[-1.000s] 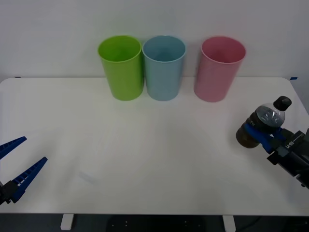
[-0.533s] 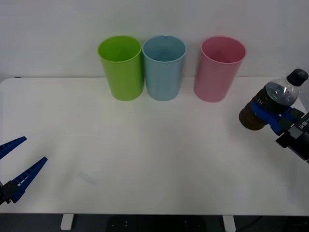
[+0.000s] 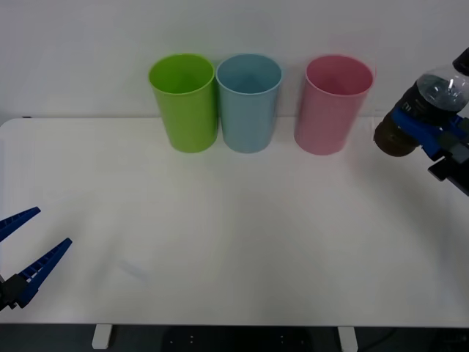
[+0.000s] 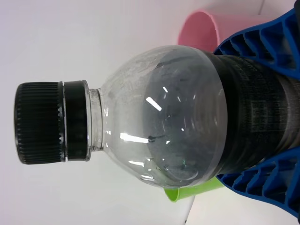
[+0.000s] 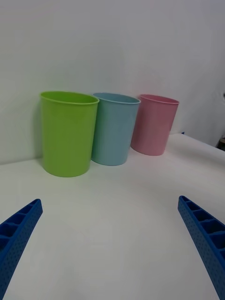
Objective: Grasp the object on the table and drop it into the matching bin: aluminum can to the light blue bin, PET bottle to the pink bin.
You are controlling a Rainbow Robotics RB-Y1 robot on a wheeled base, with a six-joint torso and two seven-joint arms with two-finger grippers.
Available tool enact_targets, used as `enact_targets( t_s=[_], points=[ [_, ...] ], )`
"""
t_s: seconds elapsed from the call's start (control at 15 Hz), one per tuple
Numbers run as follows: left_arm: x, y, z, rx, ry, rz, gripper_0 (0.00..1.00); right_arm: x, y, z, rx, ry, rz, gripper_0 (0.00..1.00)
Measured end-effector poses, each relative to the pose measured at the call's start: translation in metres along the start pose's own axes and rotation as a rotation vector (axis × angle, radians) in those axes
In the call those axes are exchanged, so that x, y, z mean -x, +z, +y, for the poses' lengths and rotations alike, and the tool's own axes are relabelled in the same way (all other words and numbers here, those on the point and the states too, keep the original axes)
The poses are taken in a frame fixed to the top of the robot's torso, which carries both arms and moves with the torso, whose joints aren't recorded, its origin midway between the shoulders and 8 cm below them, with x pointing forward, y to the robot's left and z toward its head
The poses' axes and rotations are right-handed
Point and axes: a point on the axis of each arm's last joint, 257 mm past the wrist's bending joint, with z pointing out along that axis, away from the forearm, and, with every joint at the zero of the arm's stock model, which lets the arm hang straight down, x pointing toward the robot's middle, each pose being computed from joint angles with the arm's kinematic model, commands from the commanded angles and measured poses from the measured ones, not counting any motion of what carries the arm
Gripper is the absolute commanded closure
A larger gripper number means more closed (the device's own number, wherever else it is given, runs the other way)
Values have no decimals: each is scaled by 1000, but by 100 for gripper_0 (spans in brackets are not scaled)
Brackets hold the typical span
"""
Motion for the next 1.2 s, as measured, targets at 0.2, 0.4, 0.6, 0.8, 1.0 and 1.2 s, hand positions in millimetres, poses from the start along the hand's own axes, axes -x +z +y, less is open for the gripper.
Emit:
enact_targets(
  t_s=[0.2,0.4,0.6,0.8,1.0,1.2],
  points=[
    [0,0,0,0,0,0,0,12,17,-10,12,-5,-9,100],
    [0,0,0,0,0,0,0,17,38,-29,-3,-16,-7,100],
    [0,0,0,0,0,0,0,21,64,-49,-29,-7,-2,100],
    [0,0,0,0,0,0,0,20,89,-70,-58,-11,4,100],
    [0,0,0,0,0,0,0,18,114,-86,-88,-12,12,100],
    [0,0,0,0,0,0,0,15,142,-100,-112,1,24,100]
  ],
)
